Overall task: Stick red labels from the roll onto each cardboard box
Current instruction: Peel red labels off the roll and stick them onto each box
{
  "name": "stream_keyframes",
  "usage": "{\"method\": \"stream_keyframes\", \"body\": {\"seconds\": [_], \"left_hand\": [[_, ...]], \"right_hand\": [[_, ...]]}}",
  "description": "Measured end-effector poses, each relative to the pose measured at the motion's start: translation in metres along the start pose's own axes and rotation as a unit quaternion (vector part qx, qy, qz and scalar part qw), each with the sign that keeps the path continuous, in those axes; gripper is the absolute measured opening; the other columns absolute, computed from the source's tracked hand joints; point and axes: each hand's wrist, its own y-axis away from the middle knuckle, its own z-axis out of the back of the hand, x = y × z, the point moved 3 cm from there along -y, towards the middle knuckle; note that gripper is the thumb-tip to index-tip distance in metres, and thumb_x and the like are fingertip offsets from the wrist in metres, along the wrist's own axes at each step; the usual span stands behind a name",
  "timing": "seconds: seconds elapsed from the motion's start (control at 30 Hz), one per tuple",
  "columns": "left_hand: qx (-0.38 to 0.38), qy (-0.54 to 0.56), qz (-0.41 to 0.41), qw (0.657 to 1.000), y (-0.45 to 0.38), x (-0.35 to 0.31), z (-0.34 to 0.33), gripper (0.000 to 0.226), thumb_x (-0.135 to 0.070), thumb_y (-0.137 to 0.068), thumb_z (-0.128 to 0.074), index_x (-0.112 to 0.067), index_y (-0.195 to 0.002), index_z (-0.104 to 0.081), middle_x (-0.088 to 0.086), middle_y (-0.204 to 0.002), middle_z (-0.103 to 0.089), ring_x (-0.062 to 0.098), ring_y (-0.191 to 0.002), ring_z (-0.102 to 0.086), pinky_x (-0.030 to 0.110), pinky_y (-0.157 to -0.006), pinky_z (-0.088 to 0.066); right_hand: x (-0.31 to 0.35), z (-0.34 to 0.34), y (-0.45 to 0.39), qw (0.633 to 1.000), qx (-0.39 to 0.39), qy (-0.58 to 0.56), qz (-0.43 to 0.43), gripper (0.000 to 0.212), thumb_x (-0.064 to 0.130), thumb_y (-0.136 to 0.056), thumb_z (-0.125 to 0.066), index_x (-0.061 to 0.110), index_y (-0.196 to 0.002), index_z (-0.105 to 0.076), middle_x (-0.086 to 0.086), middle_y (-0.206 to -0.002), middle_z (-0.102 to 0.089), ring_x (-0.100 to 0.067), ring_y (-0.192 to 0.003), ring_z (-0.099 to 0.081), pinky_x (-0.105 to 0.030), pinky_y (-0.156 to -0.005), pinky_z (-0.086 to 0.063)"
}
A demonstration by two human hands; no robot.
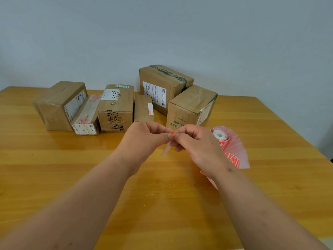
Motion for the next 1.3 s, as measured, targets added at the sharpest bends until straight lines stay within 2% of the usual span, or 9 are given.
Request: {"method": "stream_keyframes", "body": {"seconds": [0.1,0.5,0.7,0.8,0.9,1.0,1.07,1.2,1.3], "left_hand": [[-0.002,0.001,0.001,1.000,-0.0005,0.0008,-0.0002,0.006,-0.018,-0.084,-0.073,-0.017,-0.085,-0.078,-0.001,-0.080,-0.076,0.009,-0.086,-0.070,0.021,-0.077,-0.047],[-0.004,-0.001,-0.001,1.000,-0.0015,0.0038,0.0010,0.012,-0.016,-0.091,-0.065,-0.017,-0.088,-0.076,-0.002,-0.079,-0.076,-0.001,-0.075,-0.066,0.019,-0.074,-0.045],[-0.006,-0.026,-0.010,1.000,-0.0017,0.0025,0.0005,0.014,-0.014,-0.093,-0.062,-0.017,-0.089,-0.076,-0.003,-0.079,-0.076,-0.001,-0.075,-0.067,0.014,-0.071,-0.047],[-0.005,-0.037,-0.017,0.999,-0.0023,0.0005,0.0002,0.014,-0.016,-0.092,-0.064,-0.017,-0.085,-0.076,-0.004,-0.077,-0.076,-0.002,-0.073,-0.067,0.005,-0.063,-0.046],[-0.005,-0.047,-0.020,0.999,-0.0027,-0.0017,0.0007,0.013,-0.018,-0.090,-0.066,-0.015,-0.082,-0.075,-0.003,-0.075,-0.075,-0.002,-0.072,-0.067,0.002,-0.060,-0.044],[-0.010,-0.071,-0.023,0.997,-0.0031,-0.0036,0.0004,0.014,-0.019,-0.090,-0.065,-0.014,-0.081,-0.075,-0.003,-0.075,-0.075,-0.003,-0.072,-0.067,0.001,-0.058,-0.043],[-0.014,-0.085,-0.026,0.996,-0.0033,-0.0048,-0.0002,0.015,-0.019,-0.090,-0.065,-0.014,-0.080,-0.076,-0.004,-0.074,-0.075,-0.003,-0.072,-0.066,0.002,-0.058,-0.043],[-0.020,-0.089,-0.023,0.996,-0.0033,-0.0051,-0.0022,0.017,-0.019,-0.091,-0.064,-0.015,-0.078,-0.074,-0.007,-0.068,-0.072,-0.006,-0.061,-0.061,0.004,-0.056,-0.042],[-0.034,-0.079,-0.002,0.996,-0.0050,-0.0004,-0.0025,0.019,-0.018,-0.093,-0.060,-0.015,-0.078,-0.071,-0.010,-0.064,-0.068,-0.005,-0.059,-0.058,0.018,-0.066,-0.045]], "right_hand": [[0.0008,-0.0004,0.0001,1.000,0.002,-0.004,0.000,0.022,0.014,-0.091,-0.057,0.019,-0.075,-0.071,0.006,-0.071,-0.072,-0.001,-0.063,-0.064,-0.010,-0.060,-0.048],[-0.0015,-0.0017,0.0001,1.000,0.015,-0.003,0.009,0.017,0.021,-0.093,-0.059,0.019,-0.082,-0.072,0.006,-0.075,-0.073,-0.003,-0.068,-0.065,-0.015,-0.066,-0.052],[-0.0036,-0.0019,-0.0011,1.000,0.008,0.011,0.015,0.018,0.021,-0.093,-0.059,0.016,-0.081,-0.071,0.005,-0.074,-0.072,-0.004,-0.066,-0.065,-0.017,-0.066,-0.052],[-0.0045,-0.0021,-0.0017,1.000,0.001,0.020,0.016,0.019,0.023,-0.093,-0.058,0.018,-0.081,-0.071,0.006,-0.074,-0.072,-0.004,-0.066,-0.065,-0.018,-0.066,-0.051],[-0.0031,-0.0021,-0.0020,0.999,0.002,0.035,0.017,0.019,0.024,-0.094,-0.058,0.018,-0.081,-0.071,0.006,-0.074,-0.072,-0.004,-0.066,-0.064,-0.016,-0.064,-0.051],[-0.0025,-0.0013,-0.0023,0.999,-0.007,0.041,0.017,0.019,0.023,-0.092,-0.060,0.016,-0.079,-0.071,-0.001,-0.074,-0.072,-0.016,-0.069,-0.066,-0.027,-0.066,-0.053],[-0.0019,-0.0009,-0.0022,0.999,-0.013,0.046,0.019,0.019,0.022,-0.091,-0.061,0.016,-0.076,-0.071,-0.004,-0.074,-0.071,-0.022,-0.073,-0.066,-0.032,-0.068,-0.053],[-0.0020,-0.0005,-0.0020,0.998,-0.020,0.053,0.022,0.017,0.017,-0.088,-0.060,0.011,-0.076,-0.071,-0.008,-0.074,-0.070,-0.026,-0.075,-0.064,-0.034,-0.067,-0.051],[-0.0041,0.0000,-0.0017,0.998,-0.021,0.058,0.021,0.014,0.012,-0.084,-0.060,0.006,-0.075,-0.068,-0.015,-0.076,-0.068,-0.033,-0.075,-0.062,-0.042,-0.069,-0.051]]}}
